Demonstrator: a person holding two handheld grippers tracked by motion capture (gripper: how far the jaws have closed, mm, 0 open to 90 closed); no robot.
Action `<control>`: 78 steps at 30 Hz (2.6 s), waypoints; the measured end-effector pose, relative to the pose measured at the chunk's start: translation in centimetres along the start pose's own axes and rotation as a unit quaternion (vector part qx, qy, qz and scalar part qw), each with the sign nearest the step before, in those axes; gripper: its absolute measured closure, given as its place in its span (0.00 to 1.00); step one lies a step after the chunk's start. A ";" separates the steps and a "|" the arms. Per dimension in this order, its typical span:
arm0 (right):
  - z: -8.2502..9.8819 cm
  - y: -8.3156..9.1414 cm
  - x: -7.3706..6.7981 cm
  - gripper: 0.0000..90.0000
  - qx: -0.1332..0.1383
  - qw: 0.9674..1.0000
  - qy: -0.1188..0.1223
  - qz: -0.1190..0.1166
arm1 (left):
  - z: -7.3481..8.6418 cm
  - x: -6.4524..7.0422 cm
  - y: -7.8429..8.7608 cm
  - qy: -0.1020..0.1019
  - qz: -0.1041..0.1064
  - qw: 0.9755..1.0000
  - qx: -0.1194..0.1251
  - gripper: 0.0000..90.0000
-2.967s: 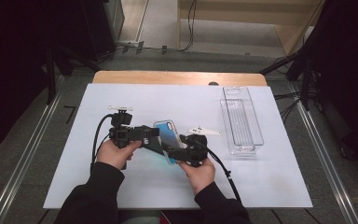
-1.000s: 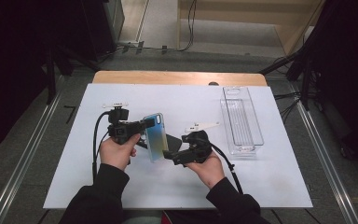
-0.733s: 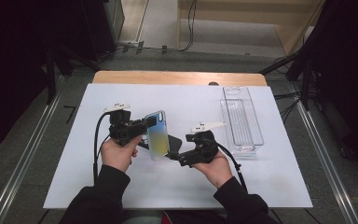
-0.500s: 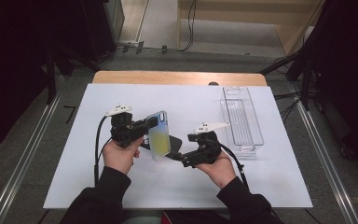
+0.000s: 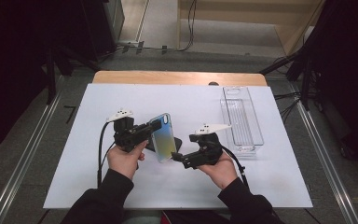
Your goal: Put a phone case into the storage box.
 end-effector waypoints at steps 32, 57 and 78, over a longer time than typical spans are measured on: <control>-0.8 -0.8 0.0 0.00 0.025 0.998 -0.035 0.055 | 2.8 4.2 -2.2 -0.014 0.038 0.998 -0.042 0.90; -0.6 -0.4 1.2 0.16 0.027 0.996 0.001 0.089 | 2.0 4.3 -1.2 -0.007 0.048 0.998 -0.040 0.54; -1.1 1.5 3.4 0.16 0.019 0.998 0.007 0.053 | 3.7 3.8 1.3 -0.094 0.101 0.973 -0.183 0.36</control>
Point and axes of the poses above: each handheld gripper's, and its own axes: y roughly backward along the jaws, z roughly out of its underside, x roughly to its right, the point moved 9 cm from there along -y, roughly forward along the jaws, and after that the axes turned 1 degree about z, right-handed, at the moved point
